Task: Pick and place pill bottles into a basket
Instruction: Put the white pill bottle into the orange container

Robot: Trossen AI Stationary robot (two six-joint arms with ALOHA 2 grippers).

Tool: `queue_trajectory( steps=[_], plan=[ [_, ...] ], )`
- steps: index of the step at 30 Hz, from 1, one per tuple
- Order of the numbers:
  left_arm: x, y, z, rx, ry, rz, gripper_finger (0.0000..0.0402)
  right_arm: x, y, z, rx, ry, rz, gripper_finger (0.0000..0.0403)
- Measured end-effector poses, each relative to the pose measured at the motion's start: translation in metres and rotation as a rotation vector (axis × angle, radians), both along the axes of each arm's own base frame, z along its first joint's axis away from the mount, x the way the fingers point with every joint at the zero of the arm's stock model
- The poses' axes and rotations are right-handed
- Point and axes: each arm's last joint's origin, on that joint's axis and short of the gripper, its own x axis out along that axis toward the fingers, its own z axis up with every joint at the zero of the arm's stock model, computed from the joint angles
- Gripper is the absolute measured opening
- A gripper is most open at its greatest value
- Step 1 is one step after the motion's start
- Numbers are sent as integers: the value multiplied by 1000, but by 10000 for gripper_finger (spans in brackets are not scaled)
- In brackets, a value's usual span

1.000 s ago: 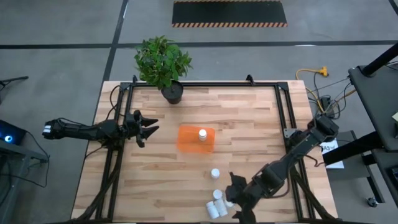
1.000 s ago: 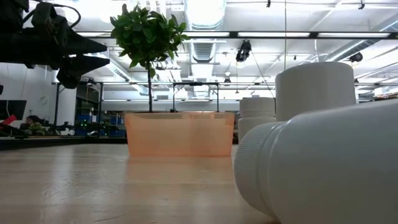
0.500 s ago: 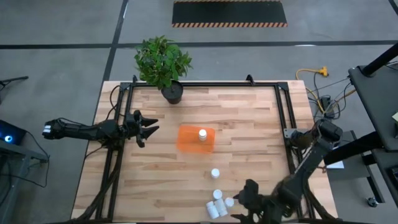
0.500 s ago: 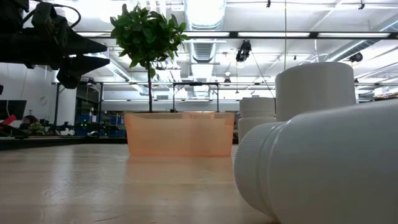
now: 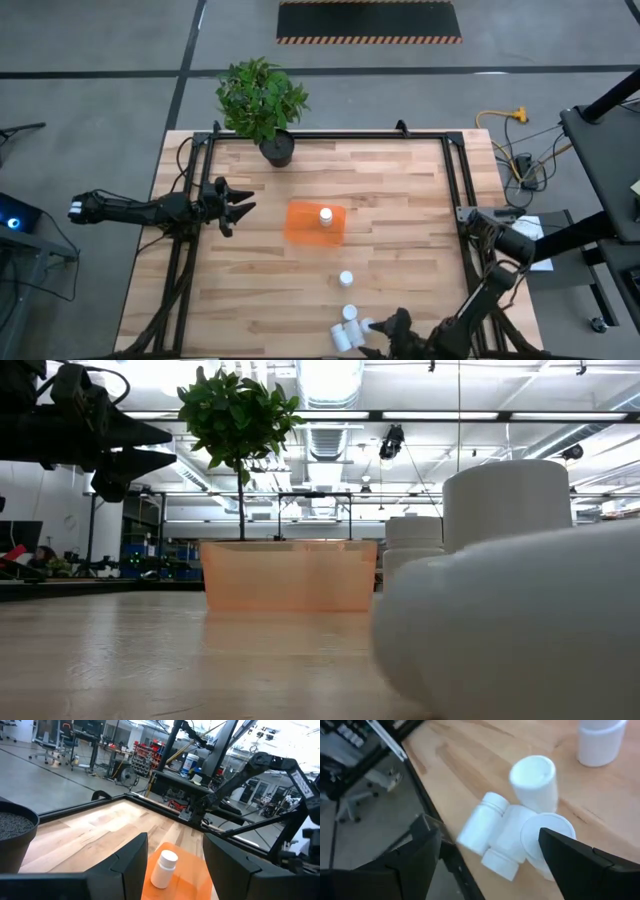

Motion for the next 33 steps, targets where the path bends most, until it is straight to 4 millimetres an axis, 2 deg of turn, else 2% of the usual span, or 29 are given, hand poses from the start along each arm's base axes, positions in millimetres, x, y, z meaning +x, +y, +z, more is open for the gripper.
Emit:
queue_trajectory(
  steps=[5,11,17,22,27,33],
  plan=[
    [0,0,0,0,0,0,173,8,17,-12,-11,-19,-25,324],
    [0,0,0,0,0,0,173,11,28,-5,-79,67,-15,289],
    [0,0,0,0,0,0,173,4,27,8,-134,190,-40,238],
    [0,0,0,0,0,0,173,1,29,10,-123,205,-31,209],
    [0,0,0,0,0,0,173,0,30,12,-110,184,-42,197],
    [0,0,0,0,0,0,173,-1,27,28,-137,163,-8,202]
  ],
)
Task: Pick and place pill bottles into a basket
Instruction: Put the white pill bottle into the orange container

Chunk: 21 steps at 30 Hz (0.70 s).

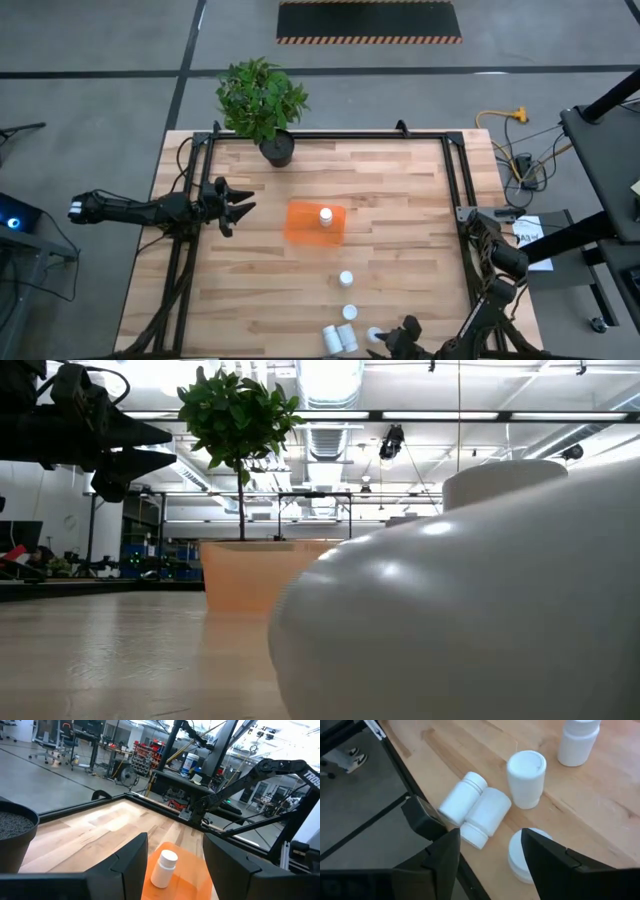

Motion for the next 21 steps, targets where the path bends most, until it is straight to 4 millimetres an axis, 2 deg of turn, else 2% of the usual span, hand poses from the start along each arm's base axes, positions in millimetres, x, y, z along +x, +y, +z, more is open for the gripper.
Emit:
queue_trajectory(
  steps=[12,21],
  plan=[
    [0,0,0,0,0,0,173,2,-2,5,15,42,22,262],
    [0,0,0,0,0,0,173,5,-10,6,10,207,97,298]
  ],
)
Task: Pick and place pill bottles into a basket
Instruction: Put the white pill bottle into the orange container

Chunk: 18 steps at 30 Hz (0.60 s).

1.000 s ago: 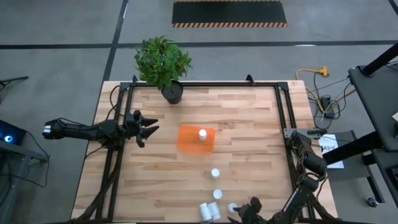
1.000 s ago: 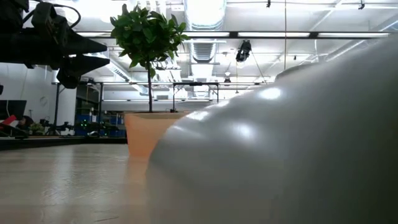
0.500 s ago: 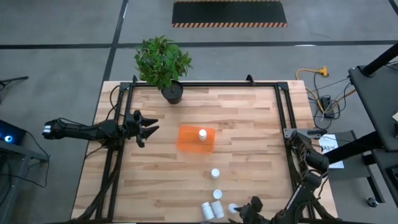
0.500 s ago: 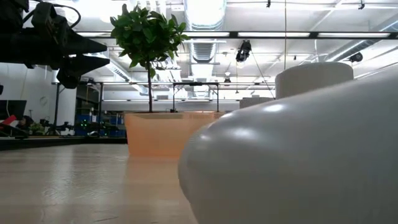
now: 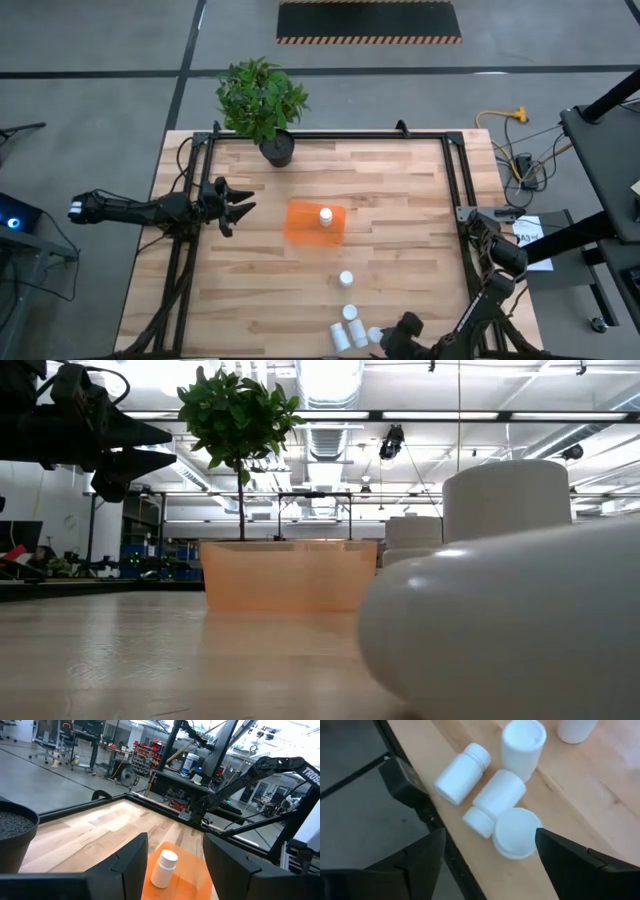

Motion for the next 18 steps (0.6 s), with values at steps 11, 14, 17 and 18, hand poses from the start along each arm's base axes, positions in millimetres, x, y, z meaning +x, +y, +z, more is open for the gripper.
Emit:
queue_trajectory(
  steps=[11,14,17,18],
  plan=[
    [0,0,0,0,0,0,173,2,-11,-1,-64,53,-24,283],
    [0,0,0,0,0,0,173,5,-13,-2,-49,108,0,274],
    [0,0,0,0,0,0,173,6,-14,-2,-50,112,2,267],
    [0,0,0,0,0,0,173,6,-14,-2,-51,112,2,265]
  ],
)
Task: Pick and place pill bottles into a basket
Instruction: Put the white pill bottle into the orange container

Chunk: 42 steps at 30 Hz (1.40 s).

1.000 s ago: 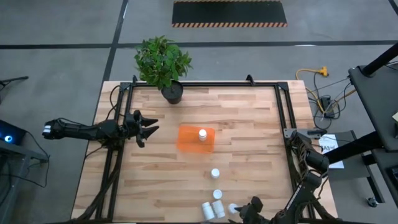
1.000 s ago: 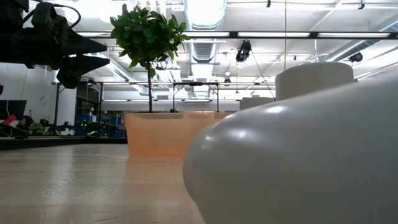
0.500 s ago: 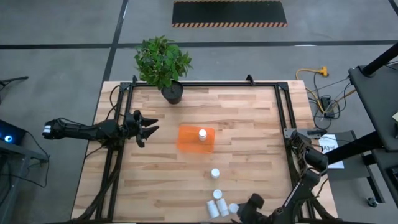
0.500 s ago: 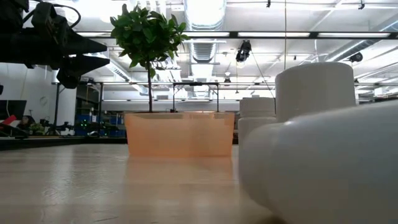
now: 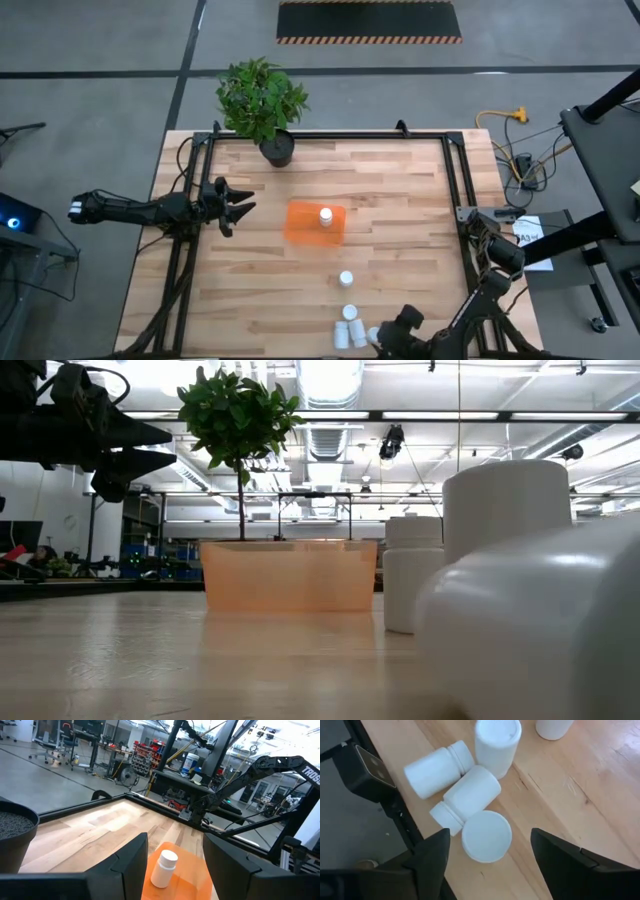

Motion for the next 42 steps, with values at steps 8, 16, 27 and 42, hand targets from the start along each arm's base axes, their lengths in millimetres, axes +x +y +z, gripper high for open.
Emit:
queue_trajectory(
  steps=[8,16,27,42],
  plan=[
    [0,0,0,0,0,0,173,0,0,0,-2,2,8,254],
    [0,0,0,0,0,0,173,6,1,-4,31,-22,8,256],
    [0,0,0,0,0,0,173,8,-1,-14,49,-24,-2,232],
    [0,0,0,0,0,0,173,11,-22,4,12,21,-30,142]
  ],
)
